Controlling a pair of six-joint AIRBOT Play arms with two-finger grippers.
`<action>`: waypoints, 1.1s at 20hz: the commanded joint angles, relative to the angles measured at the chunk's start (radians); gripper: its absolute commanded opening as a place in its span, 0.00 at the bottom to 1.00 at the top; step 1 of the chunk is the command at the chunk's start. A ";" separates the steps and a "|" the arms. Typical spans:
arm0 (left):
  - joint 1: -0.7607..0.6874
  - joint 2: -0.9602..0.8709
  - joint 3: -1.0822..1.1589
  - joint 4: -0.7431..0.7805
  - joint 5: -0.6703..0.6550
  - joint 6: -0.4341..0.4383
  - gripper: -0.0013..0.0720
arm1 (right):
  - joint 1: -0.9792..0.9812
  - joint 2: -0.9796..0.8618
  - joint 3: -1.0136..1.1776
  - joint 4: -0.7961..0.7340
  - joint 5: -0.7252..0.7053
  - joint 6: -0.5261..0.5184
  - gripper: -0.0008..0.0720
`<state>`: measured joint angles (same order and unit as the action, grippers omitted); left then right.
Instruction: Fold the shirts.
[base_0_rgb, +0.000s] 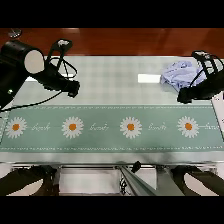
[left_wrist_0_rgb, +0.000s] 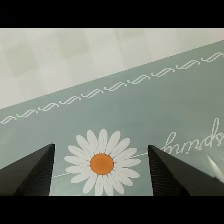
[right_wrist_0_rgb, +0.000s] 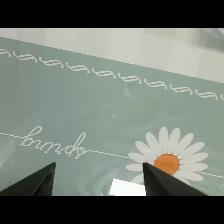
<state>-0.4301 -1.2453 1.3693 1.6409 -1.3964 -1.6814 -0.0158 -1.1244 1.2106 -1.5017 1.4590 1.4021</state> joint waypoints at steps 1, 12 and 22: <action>0.000 0.000 0.001 0.000 0.000 0.000 0.98 | 0.000 -0.001 0.000 0.000 0.000 0.000 0.86; 0.000 0.000 0.001 0.000 0.000 0.000 0.99 | 0.000 -0.001 0.000 0.000 0.000 0.000 0.86; 0.000 -0.008 0.001 0.000 0.100 0.000 0.98 | 0.000 -0.001 0.000 0.013 -0.089 0.000 0.86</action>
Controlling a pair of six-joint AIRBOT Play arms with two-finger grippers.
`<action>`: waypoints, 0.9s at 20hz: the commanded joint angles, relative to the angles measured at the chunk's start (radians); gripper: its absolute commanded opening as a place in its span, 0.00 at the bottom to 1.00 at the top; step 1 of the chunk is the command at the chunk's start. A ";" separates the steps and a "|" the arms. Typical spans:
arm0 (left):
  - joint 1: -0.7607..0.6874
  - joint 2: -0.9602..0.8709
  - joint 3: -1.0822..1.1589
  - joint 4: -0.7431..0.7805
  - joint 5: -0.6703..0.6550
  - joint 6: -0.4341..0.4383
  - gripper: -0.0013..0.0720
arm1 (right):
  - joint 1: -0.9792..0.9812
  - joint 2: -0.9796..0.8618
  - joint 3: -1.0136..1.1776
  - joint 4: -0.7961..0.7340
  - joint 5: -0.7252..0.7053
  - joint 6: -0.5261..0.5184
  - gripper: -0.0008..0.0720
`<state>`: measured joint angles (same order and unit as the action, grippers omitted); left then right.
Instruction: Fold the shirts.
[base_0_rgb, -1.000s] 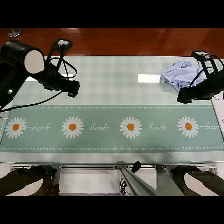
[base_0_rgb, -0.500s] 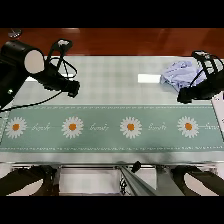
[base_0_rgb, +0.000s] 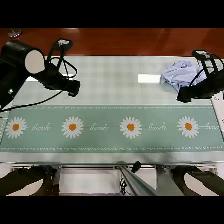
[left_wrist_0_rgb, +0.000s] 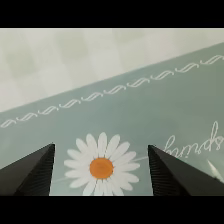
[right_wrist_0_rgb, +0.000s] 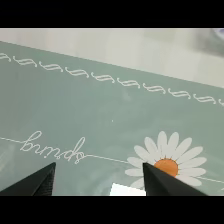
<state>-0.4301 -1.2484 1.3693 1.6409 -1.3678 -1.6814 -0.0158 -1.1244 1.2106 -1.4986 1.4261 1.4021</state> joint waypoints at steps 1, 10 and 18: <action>0.000 -0.007 0.001 0.000 0.096 0.000 0.98 | 0.000 -0.001 0.000 0.016 -0.069 0.000 0.86; 0.066 -0.036 0.001 0.035 0.294 0.069 0.98 | -0.056 -0.047 0.031 -0.299 -0.620 0.432 0.83; 0.112 -0.036 0.001 0.035 0.237 0.069 0.99 | -0.417 -0.359 0.188 0.140 -0.521 0.331 0.86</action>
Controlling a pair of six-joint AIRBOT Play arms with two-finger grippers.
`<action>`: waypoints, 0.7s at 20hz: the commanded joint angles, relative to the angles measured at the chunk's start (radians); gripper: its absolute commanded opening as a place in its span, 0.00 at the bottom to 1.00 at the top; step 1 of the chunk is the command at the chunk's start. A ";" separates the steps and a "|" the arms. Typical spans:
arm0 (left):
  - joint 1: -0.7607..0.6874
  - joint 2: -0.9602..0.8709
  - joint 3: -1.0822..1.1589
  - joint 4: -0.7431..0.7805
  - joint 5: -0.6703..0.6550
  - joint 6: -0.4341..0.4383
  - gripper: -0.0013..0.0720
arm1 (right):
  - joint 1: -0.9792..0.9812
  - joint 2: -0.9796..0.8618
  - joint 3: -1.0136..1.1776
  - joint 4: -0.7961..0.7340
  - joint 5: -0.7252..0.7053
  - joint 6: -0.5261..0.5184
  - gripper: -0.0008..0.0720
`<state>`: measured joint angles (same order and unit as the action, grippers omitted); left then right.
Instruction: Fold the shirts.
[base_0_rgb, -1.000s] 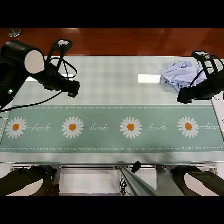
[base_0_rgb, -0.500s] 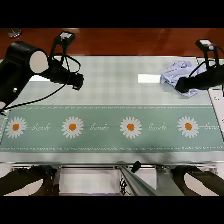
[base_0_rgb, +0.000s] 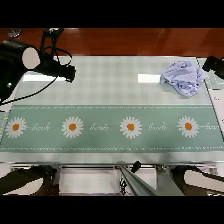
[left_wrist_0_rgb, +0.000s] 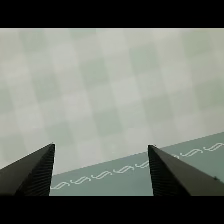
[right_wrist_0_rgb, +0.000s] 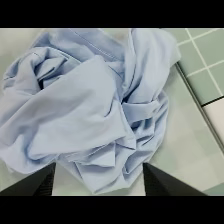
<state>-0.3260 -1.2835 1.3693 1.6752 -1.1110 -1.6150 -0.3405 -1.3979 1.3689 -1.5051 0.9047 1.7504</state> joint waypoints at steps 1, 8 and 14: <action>0.008 -0.001 0.001 0.000 -0.031 0.002 0.99 | -0.110 -0.115 0.029 0.175 0.000 -0.017 0.86; 0.008 -0.001 0.001 -0.012 -0.104 0.002 0.98 | -0.125 -0.299 0.029 0.385 -0.064 -0.058 0.86; 0.008 0.000 0.001 -0.074 -0.105 0.002 0.98 | -0.085 -0.384 0.029 0.460 -0.143 -0.099 0.85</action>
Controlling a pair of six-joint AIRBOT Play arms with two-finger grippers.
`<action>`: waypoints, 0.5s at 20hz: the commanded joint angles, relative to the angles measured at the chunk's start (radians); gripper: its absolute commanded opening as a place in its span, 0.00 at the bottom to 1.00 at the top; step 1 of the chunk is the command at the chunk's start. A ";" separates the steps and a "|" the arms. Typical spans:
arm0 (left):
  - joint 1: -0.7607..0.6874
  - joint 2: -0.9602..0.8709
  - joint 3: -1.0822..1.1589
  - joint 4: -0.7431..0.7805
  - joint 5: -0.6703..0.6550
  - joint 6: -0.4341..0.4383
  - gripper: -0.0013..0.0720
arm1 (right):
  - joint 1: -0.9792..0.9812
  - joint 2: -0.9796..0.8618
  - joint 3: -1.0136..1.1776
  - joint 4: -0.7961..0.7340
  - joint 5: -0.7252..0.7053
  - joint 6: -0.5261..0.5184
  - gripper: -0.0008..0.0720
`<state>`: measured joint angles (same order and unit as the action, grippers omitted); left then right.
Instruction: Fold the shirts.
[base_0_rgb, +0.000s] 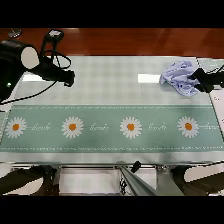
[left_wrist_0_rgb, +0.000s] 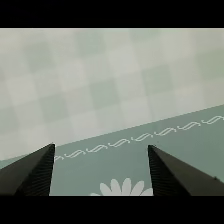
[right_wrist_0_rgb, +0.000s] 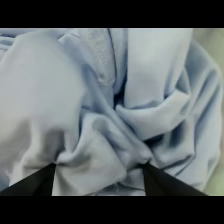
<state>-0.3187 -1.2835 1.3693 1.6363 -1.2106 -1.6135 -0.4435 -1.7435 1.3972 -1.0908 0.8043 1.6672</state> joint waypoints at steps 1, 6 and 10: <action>0.000 0.000 0.001 -0.040 -0.006 0.000 0.98 | 0.031 -0.048 0.001 0.046 -0.062 -0.016 0.82; 0.000 0.006 0.019 -0.040 -0.028 0.001 0.98 | 0.064 0.011 0.051 0.098 -0.062 -0.080 0.05; 0.000 0.007 0.159 -0.040 -0.150 0.001 0.98 | 0.065 0.243 0.175 0.142 0.015 -0.211 0.05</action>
<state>-0.3187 -1.2781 1.4490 1.5990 -1.2835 -1.6127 -0.3828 -1.6321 1.5013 -0.9977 0.7757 1.5459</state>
